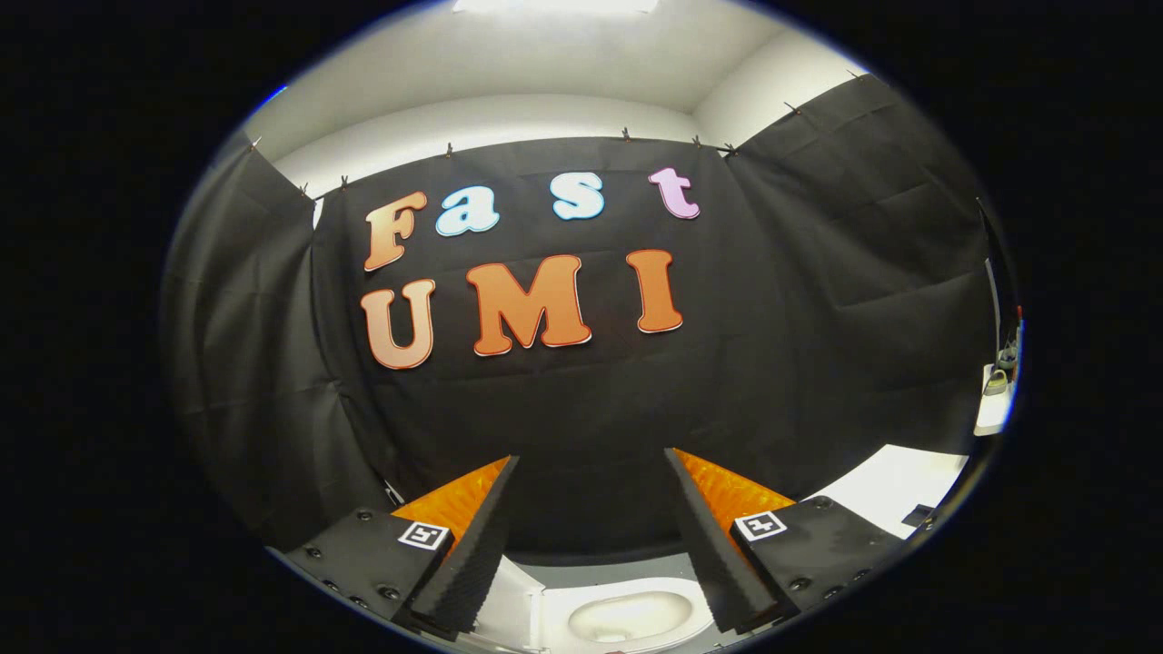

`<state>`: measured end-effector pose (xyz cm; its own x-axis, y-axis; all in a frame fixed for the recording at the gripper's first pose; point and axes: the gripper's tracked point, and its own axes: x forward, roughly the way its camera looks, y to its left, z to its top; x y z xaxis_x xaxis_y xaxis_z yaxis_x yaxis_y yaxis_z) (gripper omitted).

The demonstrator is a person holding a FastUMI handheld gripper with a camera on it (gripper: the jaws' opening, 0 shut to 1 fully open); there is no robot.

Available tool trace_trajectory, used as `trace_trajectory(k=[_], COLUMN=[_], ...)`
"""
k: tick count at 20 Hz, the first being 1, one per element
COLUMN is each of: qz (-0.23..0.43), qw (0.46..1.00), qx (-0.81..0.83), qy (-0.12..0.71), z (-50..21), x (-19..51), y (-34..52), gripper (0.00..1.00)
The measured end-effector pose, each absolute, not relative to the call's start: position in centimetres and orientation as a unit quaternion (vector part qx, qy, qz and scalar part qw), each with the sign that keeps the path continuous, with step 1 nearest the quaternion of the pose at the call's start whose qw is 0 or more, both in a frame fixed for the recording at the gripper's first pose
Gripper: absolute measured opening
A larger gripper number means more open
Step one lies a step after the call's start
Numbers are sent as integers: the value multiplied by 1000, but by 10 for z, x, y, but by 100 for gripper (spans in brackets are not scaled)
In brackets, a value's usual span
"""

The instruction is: Open the toilet lid.

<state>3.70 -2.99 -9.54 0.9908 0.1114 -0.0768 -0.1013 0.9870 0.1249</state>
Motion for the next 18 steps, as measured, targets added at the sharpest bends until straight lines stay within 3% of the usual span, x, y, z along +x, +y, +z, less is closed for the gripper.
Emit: trace_trajectory(k=[18], qz=[52], qw=[996], qx=[58], qy=[45], z=[-101], x=[42], y=[-31], gripper=[98])
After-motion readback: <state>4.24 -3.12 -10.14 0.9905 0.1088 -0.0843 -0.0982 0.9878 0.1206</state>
